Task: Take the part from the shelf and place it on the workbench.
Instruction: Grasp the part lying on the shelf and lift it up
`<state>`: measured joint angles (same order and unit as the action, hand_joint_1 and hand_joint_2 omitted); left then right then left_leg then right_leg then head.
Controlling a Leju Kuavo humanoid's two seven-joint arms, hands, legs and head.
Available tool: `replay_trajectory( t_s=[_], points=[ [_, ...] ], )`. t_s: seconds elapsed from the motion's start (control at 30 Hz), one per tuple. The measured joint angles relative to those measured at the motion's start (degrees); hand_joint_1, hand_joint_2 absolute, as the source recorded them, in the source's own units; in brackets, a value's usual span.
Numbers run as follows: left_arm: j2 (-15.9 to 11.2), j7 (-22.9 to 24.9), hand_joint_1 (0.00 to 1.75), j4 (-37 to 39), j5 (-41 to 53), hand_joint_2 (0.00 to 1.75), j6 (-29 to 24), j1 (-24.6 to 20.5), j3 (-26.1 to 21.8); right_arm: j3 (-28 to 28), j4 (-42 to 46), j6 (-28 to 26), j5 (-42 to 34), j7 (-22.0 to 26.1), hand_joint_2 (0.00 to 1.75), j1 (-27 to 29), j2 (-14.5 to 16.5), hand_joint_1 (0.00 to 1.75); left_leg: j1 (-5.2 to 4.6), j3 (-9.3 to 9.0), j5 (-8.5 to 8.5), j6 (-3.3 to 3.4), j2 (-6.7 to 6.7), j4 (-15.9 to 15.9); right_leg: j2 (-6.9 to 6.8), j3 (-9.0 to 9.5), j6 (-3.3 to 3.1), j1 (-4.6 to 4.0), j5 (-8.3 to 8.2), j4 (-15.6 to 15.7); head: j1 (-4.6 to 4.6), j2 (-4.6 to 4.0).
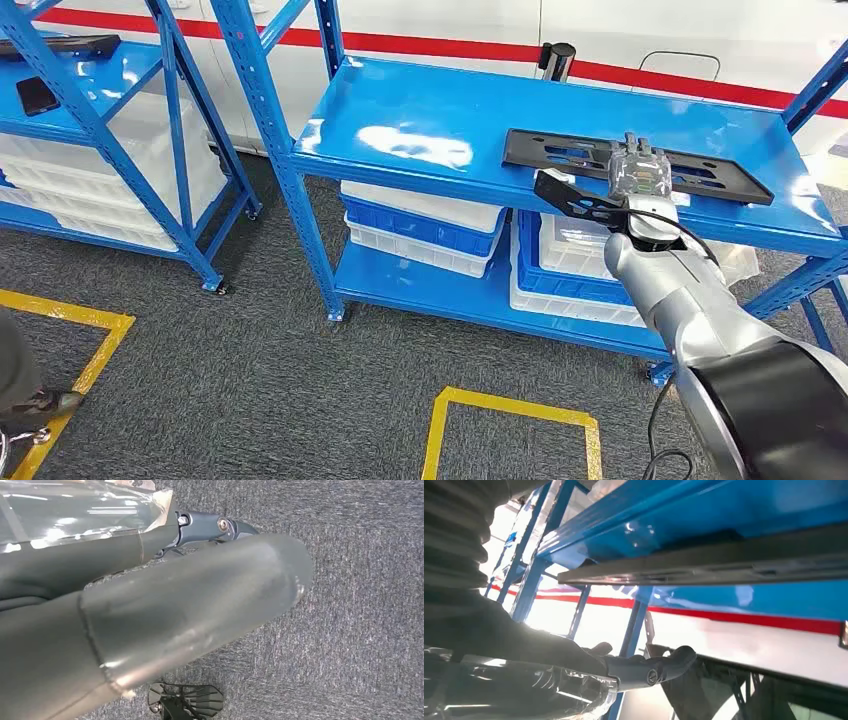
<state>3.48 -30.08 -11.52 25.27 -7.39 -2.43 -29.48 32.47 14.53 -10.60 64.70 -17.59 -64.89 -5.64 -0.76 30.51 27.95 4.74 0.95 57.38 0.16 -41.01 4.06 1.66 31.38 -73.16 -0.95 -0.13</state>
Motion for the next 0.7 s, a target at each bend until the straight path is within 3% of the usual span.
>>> replay_trajectory(
  t_s=[0.07,0.1,0.17,0.23,0.3,0.37,0.43,0.5,0.53,0.57,0.6,0.63,0.7],
  points=[
    [0.0,0.0,0.00,0.0,0.0,0.00,0.0,0.0,0.0,-0.1,0.0,0.0,0.1,0.0,1.75,0.0,0.0,0.00,0.04,-0.40,0.36,-0.24,0.01,0.0,-0.04,1.41,0.49,0.05,-2.68,4.5,0.00,0.00],
    [0.0,0.0,0.00,0.0,0.0,0.00,-0.1,0.0,-0.1,-0.2,0.0,0.0,0.1,0.1,1.75,0.0,-0.1,0.00,0.03,-0.78,0.74,-0.56,0.02,0.1,-0.12,2.58,0.71,0.04,-4.87,8.6,0.03,0.00],
    [-0.1,-0.1,0.00,0.0,0.0,0.00,-0.2,0.0,-0.2,-0.3,-0.1,0.1,0.2,0.2,1.75,0.0,-0.2,0.00,-0.07,-1.07,1.48,-1.29,0.00,0.2,-0.32,4.38,-0.27,-0.34,-6.82,14.0,-0.01,0.00],
    [-0.1,-0.2,0.00,0.0,0.0,0.00,-0.4,-0.1,-0.5,-0.5,-0.1,0.2,0.2,0.2,1.75,0.1,-0.2,0.00,-0.11,-1.17,1.96,-1.91,-0.09,0.4,-0.28,4.92,-2.08,-0.72,-6.63,14.8,-0.25,0.00],
    [-0.1,-0.3,0.00,0.0,0.0,0.00,-0.5,-0.2,-0.6,-0.6,-0.1,0.2,0.4,0.2,1.75,0.0,-0.1,0.00,0.13,-0.89,2.21,-2.47,-0.28,1.6,-0.06,5.61,-2.88,-0.39,-6.88,14.8,-0.42,0.00],
    [-0.1,-0.4,0.00,0.0,0.1,0.00,-0.6,-0.3,-0.6,-0.7,-0.1,0.2,0.7,0.2,1.75,-0.4,0.1,0.00,0.49,1.90,2.78,-3.23,-0.48,6.3,0.11,6.34,-3.45,-0.14,-6.56,14.9,-0.54,0.00],
    [-0.1,-0.3,0.00,0.0,0.1,0.00,-0.6,-0.4,-0.6,-0.8,-0.1,0.2,0.8,0.2,1.75,-0.4,0.2,0.00,0.86,7.07,4.65,-4.04,-0.61,13.4,0.24,6.96,-4.05,-0.27,-5.92,14.9,-0.66,0.00],
    [0.0,-0.3,0.00,0.0,0.1,0.00,-0.6,-0.4,-0.6,-0.8,-0.1,0.2,0.9,0.2,1.75,0.0,0.3,0.00,1.06,11.09,5.20,-4.42,-0.67,16.5,0.31,7.82,-4.30,-0.37,-5.18,14.9,-0.64,0.00],
    [0.0,-0.3,0.00,0.0,0.1,0.00,-0.7,-0.4,-0.6,-0.8,-0.1,0.2,0.9,0.2,1.75,0.1,0.3,0.00,1.07,11.70,3.67,-4.36,-0.69,15.3,0.34,8.33,-4.31,-0.41,-4.83,14.9,-0.62,0.00],
    [0.0,-0.4,0.00,0.0,0.1,0.00,-0.7,-0.4,-0.6,-0.8,-0.1,0.2,1.0,0.2,1.75,0.1,0.3,0.00,1.01,11.25,0.93,-4.09,-0.69,12.1,0.38,8.84,-4.29,-0.46,-4.51,14.9,-0.62,0.00],
    [-0.1,-0.6,0.00,0.0,0.1,0.00,-0.7,-0.4,-0.7,-0.9,-0.1,0.2,1.1,0.2,1.75,0.0,0.3,0.00,0.84,10.21,-2.41,-3.57,-0.69,7.8,0.41,9.32,-4.24,-0.49,-4.19,15.0,-0.61,0.00],
    [-0.2,-1.0,0.00,0.0,0.1,0.00,-0.6,-0.4,-0.7,-0.9,-0.2,0.3,1.2,0.2,1.75,0.0,0.3,0.00,0.60,9.22,-4.70,-3.00,-0.66,4.4,0.50,9.67,-4.12,-0.57,-3.91,15.1,-0.55,0.00],
    [-0.3,-2.1,0.00,0.0,0.1,0.00,-0.5,-0.4,-0.9,-0.9,-0.2,0.4,1.3,0.1,1.75,0.0,0.3,0.00,0.08,8.02,-6.43,-1.92,-0.49,0.9,0.68,9.98,-3.66,-0.57,-3.44,15.2,-0.53,0.00]
  ],
)
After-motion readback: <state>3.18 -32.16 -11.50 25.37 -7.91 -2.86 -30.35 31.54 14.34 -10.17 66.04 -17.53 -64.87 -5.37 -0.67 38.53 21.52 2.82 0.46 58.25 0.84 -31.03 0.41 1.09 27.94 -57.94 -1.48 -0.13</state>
